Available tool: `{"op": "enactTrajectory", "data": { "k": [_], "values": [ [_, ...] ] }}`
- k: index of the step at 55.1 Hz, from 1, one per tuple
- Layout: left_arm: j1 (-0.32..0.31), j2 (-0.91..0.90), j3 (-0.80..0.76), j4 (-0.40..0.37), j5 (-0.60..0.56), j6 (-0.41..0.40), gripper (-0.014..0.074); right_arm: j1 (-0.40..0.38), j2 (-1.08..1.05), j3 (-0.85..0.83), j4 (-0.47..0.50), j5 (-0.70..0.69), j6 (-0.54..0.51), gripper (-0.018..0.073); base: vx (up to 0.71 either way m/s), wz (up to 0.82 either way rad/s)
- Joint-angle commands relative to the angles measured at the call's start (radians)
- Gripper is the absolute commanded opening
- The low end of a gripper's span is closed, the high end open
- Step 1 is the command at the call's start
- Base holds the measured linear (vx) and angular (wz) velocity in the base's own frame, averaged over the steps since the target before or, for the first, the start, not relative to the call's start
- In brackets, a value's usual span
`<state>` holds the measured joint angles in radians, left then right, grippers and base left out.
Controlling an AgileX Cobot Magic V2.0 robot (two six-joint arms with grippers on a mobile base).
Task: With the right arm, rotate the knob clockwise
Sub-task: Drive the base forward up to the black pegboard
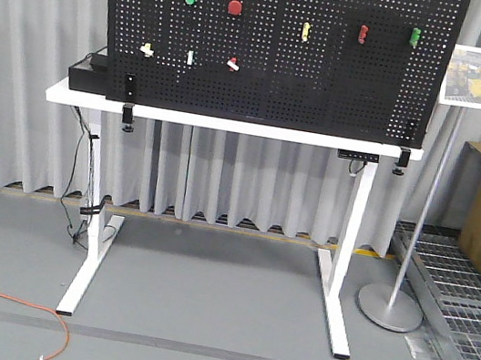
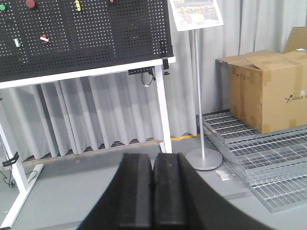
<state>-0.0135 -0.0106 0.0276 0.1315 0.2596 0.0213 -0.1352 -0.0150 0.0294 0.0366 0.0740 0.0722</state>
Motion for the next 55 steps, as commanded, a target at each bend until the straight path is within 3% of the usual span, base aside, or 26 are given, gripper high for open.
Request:
{"op": "enactTrajectory", "data": {
  "k": [1,55],
  "values": [
    [-0.003,-0.016,0.027,-0.007,-0.078,-0.001,-0.0007,-0.005,-0.002,0.014,-0.001,-0.081,-0.009,-0.0006,0.13,0.03],
    [-0.003,-0.016,0.027,-0.007,-0.078,-0.001,-0.0007,-0.005,-0.002,0.014,-0.001,-0.081,-0.009,-0.0006,0.26,0.0]
  ]
}}
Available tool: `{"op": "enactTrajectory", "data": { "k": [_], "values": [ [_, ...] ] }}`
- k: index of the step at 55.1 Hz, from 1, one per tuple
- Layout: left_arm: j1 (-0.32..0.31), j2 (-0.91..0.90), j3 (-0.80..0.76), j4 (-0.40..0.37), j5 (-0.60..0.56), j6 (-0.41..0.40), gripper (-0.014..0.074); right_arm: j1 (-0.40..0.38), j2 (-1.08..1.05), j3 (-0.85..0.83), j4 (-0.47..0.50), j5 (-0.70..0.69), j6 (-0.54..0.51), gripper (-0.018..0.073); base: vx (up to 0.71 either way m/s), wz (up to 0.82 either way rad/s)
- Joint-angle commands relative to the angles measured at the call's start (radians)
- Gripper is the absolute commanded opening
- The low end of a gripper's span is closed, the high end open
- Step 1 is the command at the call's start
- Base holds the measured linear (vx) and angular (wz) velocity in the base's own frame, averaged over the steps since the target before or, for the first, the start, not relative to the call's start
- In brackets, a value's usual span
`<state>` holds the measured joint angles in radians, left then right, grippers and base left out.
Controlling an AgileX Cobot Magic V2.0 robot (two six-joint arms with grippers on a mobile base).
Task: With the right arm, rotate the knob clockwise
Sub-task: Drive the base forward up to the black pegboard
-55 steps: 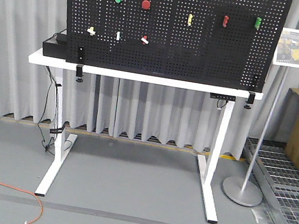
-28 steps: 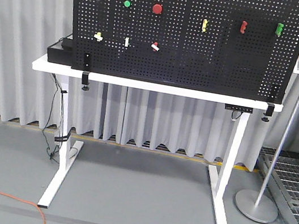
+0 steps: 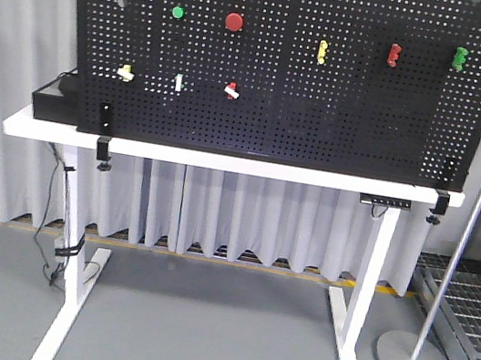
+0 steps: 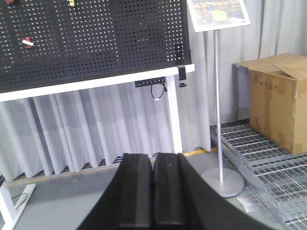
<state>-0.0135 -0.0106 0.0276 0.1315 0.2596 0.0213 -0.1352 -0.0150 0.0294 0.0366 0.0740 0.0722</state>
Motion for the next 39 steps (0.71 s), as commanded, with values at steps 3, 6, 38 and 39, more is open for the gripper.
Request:
{"op": "enactTrajectory", "data": {
  "k": [3,6,38,39],
  "values": [
    [-0.003,-0.016,0.027,-0.007,-0.078,-0.001,-0.0007,-0.005,-0.002,0.014,-0.001,-0.081,-0.009,-0.0006,0.4,-0.03],
    [-0.003,-0.016,0.027,-0.007,-0.078,-0.001,-0.0007,-0.005,-0.002,0.014,-0.001,-0.081,-0.009,-0.0006,0.41,-0.03],
    [-0.003,-0.016,0.027,-0.007,-0.078,-0.001,-0.0007,-0.005,-0.002,0.014,-0.001,-0.081,-0.009,-0.0006,0.39,-0.02],
    [-0.003,-0.016,0.027,-0.007,-0.078,-0.001,-0.0007,-0.005,-0.002,0.014,-0.001,-0.081,-0.009,-0.0006,0.35,-0.03]
  ]
}}
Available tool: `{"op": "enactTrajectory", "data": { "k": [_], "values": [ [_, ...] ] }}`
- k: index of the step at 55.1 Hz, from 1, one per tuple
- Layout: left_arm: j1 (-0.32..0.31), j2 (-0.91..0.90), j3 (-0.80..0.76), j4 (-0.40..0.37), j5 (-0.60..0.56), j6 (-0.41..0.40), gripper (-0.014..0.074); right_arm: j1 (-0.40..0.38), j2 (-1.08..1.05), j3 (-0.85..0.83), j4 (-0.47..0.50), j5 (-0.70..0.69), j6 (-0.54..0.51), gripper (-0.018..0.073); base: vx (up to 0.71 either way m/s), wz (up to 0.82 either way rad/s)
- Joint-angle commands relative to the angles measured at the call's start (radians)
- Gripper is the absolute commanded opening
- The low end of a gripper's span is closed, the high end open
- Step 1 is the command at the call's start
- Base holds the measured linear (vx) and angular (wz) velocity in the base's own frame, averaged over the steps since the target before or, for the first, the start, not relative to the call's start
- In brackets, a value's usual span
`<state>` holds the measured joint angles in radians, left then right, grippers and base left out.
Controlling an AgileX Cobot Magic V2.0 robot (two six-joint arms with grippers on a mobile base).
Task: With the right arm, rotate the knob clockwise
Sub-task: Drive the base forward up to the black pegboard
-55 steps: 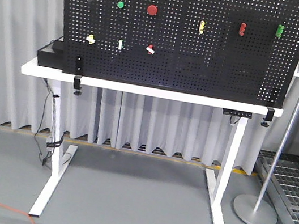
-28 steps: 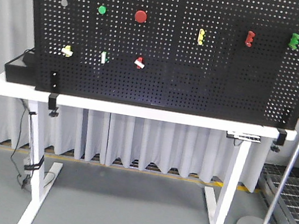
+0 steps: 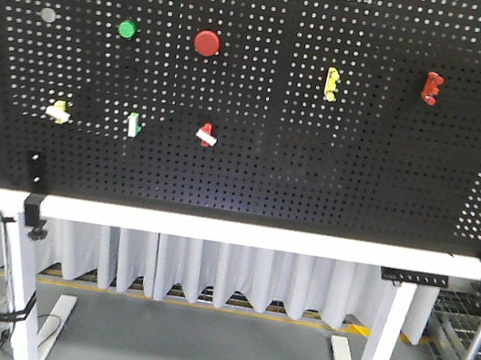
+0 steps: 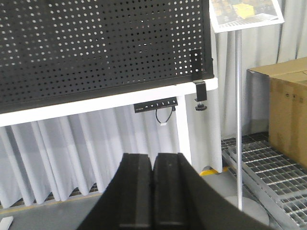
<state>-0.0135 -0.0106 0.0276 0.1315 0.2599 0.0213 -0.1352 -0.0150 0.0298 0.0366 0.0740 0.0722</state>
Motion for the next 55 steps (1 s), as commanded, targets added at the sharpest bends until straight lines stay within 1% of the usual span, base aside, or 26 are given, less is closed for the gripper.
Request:
{"op": "enactTrajectory", "data": {
  "k": [1,30,55],
  "values": [
    [-0.003,-0.016,0.027,-0.007,-0.078,-0.001,-0.0007,-0.005,-0.002,0.014,-0.001,-0.081,-0.009,-0.0006,0.35,-0.02],
    [-0.003,-0.016,0.027,-0.007,-0.078,-0.001,-0.0007,-0.005,-0.002,0.014,-0.001,-0.081,-0.009,-0.0006,0.32,0.0],
    [-0.003,-0.016,0.027,-0.007,-0.078,-0.001,-0.0007,-0.005,-0.002,0.014,-0.001,-0.081,-0.009,-0.0006,0.24,0.01]
  ]
}}
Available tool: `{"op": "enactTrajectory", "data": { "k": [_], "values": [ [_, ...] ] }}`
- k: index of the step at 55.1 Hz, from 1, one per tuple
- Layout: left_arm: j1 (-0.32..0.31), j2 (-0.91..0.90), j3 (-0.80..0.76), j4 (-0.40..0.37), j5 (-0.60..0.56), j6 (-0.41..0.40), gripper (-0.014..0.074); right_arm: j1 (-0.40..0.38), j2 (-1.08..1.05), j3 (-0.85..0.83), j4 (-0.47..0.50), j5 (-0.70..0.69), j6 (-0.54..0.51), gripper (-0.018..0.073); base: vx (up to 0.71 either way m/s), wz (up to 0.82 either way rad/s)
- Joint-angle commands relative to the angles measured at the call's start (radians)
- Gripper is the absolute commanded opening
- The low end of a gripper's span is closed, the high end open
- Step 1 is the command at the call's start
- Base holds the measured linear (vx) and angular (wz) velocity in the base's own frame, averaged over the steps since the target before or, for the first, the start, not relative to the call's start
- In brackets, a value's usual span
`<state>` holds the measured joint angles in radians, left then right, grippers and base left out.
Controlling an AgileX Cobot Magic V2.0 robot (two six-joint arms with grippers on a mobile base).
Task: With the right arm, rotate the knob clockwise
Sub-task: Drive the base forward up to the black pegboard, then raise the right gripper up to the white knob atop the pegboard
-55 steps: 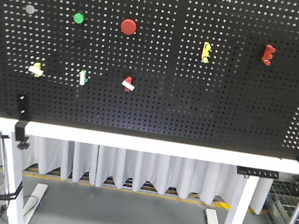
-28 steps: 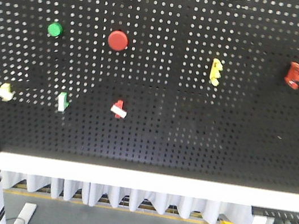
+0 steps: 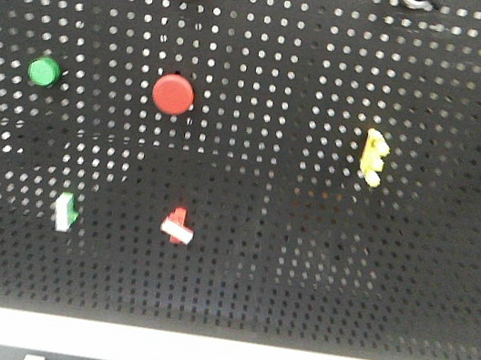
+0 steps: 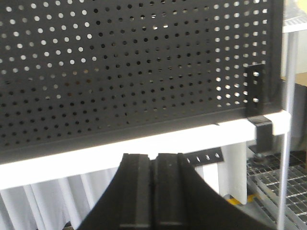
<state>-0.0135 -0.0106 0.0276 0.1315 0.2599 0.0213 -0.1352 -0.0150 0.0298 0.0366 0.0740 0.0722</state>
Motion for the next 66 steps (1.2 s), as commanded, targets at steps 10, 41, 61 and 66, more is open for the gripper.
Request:
{"op": "enactTrajectory", "data": {
  "k": [10,41,61,66],
  "values": [
    [-0.003,-0.016,0.027,-0.007,-0.078,-0.001,-0.0007,-0.005,-0.002,0.014,-0.001,-0.08,-0.009,-0.0006,0.17,0.01],
    [-0.003,-0.016,0.027,-0.007,-0.078,-0.001,-0.0007,-0.005,-0.002,0.014,-0.003,-0.082,-0.009,-0.0006,0.07,0.01],
    [-0.003,-0.016,0.027,-0.007,-0.078,-0.001,-0.0007,-0.005,-0.002,-0.075,0.08,-0.314,0.047,-0.0001,0.0,0.0],
    [-0.003,-0.016,0.027,-0.007,-0.078,-0.001,-0.0007,-0.005,0.007,-0.171,0.049,-0.293,0.044,0.0001,0.0,0.0]
  ]
}}
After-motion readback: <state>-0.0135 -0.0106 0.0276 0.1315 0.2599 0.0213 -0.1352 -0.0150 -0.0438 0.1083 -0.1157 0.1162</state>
